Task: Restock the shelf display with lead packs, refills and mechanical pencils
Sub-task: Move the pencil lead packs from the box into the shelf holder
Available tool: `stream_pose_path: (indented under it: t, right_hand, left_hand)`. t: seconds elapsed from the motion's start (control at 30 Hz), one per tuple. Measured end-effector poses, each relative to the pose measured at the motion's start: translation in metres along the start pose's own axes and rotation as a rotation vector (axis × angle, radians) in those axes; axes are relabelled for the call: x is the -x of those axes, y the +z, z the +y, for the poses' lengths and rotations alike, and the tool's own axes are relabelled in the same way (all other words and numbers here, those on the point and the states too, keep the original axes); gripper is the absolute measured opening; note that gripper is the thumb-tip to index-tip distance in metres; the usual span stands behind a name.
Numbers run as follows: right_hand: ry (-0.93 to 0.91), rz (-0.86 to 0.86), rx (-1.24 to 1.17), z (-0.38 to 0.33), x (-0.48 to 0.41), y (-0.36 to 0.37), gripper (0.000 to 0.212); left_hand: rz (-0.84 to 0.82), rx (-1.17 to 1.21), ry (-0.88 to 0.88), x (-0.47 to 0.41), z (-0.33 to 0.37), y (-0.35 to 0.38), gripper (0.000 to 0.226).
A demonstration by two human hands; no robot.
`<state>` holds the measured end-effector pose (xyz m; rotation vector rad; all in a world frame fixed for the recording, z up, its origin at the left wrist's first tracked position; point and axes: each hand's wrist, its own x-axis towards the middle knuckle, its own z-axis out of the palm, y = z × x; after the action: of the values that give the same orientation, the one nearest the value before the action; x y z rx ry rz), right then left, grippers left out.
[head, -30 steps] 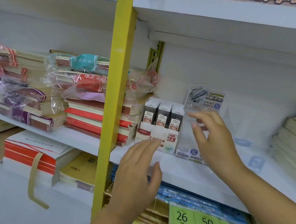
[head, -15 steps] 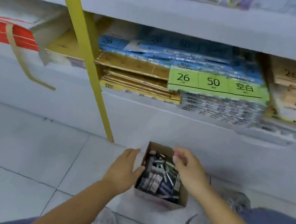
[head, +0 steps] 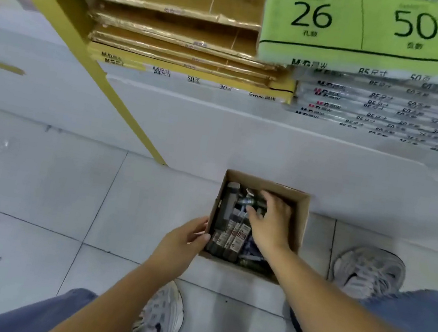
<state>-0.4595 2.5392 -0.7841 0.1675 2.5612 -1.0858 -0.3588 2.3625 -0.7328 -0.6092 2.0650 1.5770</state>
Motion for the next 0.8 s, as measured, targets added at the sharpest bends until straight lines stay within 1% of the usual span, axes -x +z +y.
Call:
stream_pose_path:
  t: [0.13,0.2,0.27,0.37,0.47,0.6,0.73,0.8]
  right_hand:
    - [-0.016,0.048,0.236,0.007,-0.012,0.009,0.047]
    - [-0.038,0.062,0.3,0.01,-0.014,0.011,0.047]
    - [-0.062,0.079,0.293,0.013,-0.013,0.013,0.043]
    - [-0.074,0.073,0.211,0.013,-0.009,0.015,0.038]
    - [-0.077,0.07,0.276,0.013,-0.011,0.014,0.039]
    - [-0.043,-0.013,0.37,0.012,-0.019,0.011,0.045]
    - [-0.031,-0.09,0.245,0.014,-0.018,0.007,0.044]
    - [-0.047,-0.108,0.251,0.014,-0.017,0.006,0.045]
  left_hand:
    - [-0.001,0.052,-0.004,-0.003,-0.008,0.001,0.037]
    - [0.0,0.063,0.001,-0.005,-0.011,0.001,0.038]
    - [0.0,0.07,0.006,-0.005,-0.013,0.002,0.038]
    - [0.0,0.077,0.012,-0.005,-0.013,0.002,0.038]
    - [-0.005,0.082,0.015,-0.005,-0.016,0.002,0.038]
    - [0.014,0.109,0.005,-0.003,-0.014,0.003,0.038]
    - [0.017,0.124,-0.002,-0.001,-0.008,0.005,0.037]
    - [0.021,0.139,-0.007,0.0,-0.008,0.005,0.039]
